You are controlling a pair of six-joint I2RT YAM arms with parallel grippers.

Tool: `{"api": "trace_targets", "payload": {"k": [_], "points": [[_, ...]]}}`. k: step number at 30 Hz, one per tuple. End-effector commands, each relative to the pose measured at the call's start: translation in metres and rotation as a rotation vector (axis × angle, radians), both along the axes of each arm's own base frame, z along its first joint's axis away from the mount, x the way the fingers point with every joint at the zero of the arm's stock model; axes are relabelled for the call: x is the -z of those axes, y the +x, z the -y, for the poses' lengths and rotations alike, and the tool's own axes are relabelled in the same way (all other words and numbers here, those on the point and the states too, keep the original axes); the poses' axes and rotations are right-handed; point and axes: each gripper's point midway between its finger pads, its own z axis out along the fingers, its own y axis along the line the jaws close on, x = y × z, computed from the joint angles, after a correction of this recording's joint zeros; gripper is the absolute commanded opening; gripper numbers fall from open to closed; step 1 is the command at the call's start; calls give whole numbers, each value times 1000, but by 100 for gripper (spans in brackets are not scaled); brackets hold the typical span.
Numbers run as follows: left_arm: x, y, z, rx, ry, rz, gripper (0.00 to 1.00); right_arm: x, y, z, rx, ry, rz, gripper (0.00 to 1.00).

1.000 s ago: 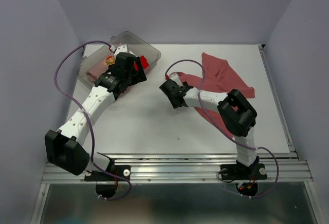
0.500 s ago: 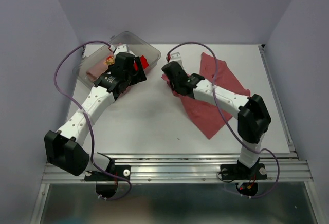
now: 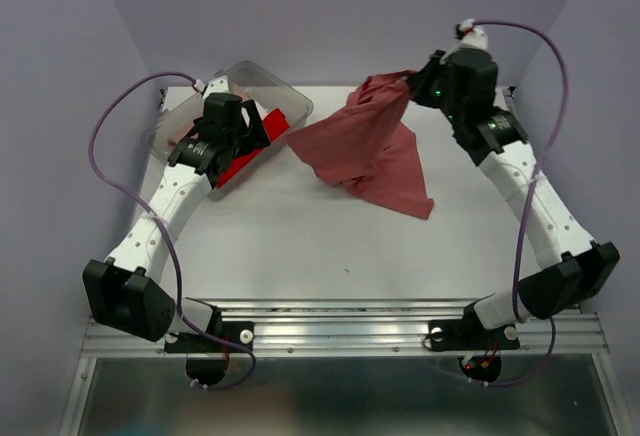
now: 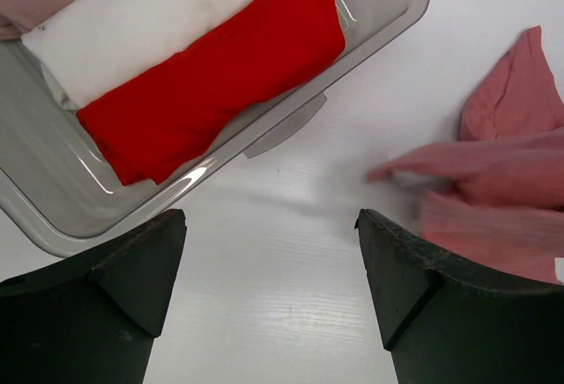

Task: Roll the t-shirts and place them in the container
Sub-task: Flatten out the T-shirt at the center of the board.

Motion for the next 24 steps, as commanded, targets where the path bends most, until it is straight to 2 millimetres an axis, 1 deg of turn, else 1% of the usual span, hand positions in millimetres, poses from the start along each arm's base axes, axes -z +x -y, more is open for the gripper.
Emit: {"api": "trace_targets", "payload": {"k": [1, 2, 3, 4, 5, 6, 7, 8, 9, 10, 11, 12, 13, 14, 15, 16, 17, 18, 19, 20, 21, 22, 23, 24], "points": [[-43, 2, 3, 38, -29, 113, 90, 12, -6, 76, 99, 113, -15, 1], [-43, 1, 5, 48, -37, 114, 90, 15, -10, 117, 185, 122, -12, 1], [-41, 2, 7, 54, -45, 113, 90, 50, -14, 136, 229, 131, -85, 1], [-38, 2, 9, 61, -50, 111, 90, 65, -17, 155, 272, 141, -114, 1], [-36, 2, 14, 81, -63, 107, 90, 78, -22, 193, 370, 163, -135, 2], [-29, 2, 16, 89, -69, 92, 90, 114, -28, 205, 395, 175, -212, 9], [-27, 3, 19, 97, -80, 89, 91, 132, -32, 221, 442, 184, -251, 15], [-23, 1, 25, 117, -92, 76, 90, 147, -37, 234, 492, 192, -289, 28], [-19, 0, 33, 137, -101, 64, 90, 169, -42, 249, 542, 206, -350, 59], [-14, -2, 40, 156, -106, 58, 90, 181, -45, 250, 551, 202, -385, 71], [-11, -5, 49, 176, -110, 51, 90, 189, -48, 255, 582, 186, -408, 76], [-8, -8, 58, 196, -114, 45, 90, 191, -48, 254, 579, 188, -418, 80], [1, -10, 68, 216, -113, 26, 90, 192, -49, 253, 571, 190, -422, 82], [4, -17, 89, 257, -121, 20, 90, 193, -50, 250, 560, 193, -425, 82], [9, -20, 99, 277, -123, 8, 88, 193, -50, 247, 547, 203, -427, 82], [21, -22, 112, 299, -122, -21, 88, 194, -51, 242, 519, 212, -431, 82], [26, -29, 133, 341, -146, -33, 87, 196, -53, 234, 492, 220, -440, 82], [31, -32, 145, 364, -158, -48, 86, 197, -53, 223, 451, 227, -444, 82], [42, -31, 159, 385, -165, -67, 86, 198, -53, 213, 426, 223, -448, 82], [47, -38, 178, 426, -186, -85, 86, 201, -53, 186, 369, 204, -460, 81], [56, -35, 191, 440, -191, -99, 86, 203, -52, 170, 335, 188, -462, 81], [64, -37, 198, 453, -193, -124, 86, 205, -52, 154, 298, 171, -469, 80], [65, -33, 208, 465, -214, -110, 85, 209, -52, 137, 262, 159, -478, 80], [70, -39, 222, 512, -261, -142, 84, 220, -50, 110, 199, 139, -511, 80]]}}
